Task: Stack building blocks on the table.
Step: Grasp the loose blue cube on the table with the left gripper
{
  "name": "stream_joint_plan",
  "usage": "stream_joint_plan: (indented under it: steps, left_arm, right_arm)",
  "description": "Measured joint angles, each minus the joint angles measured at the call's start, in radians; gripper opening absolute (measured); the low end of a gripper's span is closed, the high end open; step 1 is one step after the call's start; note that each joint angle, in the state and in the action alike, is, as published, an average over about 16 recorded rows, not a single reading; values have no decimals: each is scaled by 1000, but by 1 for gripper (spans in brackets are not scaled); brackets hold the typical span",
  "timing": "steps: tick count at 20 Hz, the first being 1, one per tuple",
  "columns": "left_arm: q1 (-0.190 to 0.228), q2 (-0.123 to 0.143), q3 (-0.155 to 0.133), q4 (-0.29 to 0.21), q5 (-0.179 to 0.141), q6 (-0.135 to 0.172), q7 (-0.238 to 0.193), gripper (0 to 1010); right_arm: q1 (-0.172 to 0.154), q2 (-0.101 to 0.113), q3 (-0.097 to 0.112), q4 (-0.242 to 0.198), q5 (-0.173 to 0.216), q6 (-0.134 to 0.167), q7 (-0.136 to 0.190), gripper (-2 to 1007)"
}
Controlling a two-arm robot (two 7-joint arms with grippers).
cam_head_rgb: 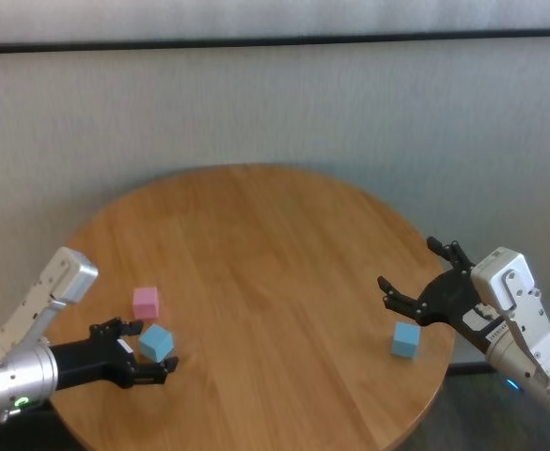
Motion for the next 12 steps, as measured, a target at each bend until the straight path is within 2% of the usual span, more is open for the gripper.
stream_joint_plan:
  steps: [5,12]
  left_arm:
    - [-13,-17,5,18,11,14,18,1002]
    - [-30,-38,11,40,46,35,56,1002]
  right_arm:
    - [0,0,0,0,0,0,0,1001]
    - [0,0,0,0,0,0,0,1001]
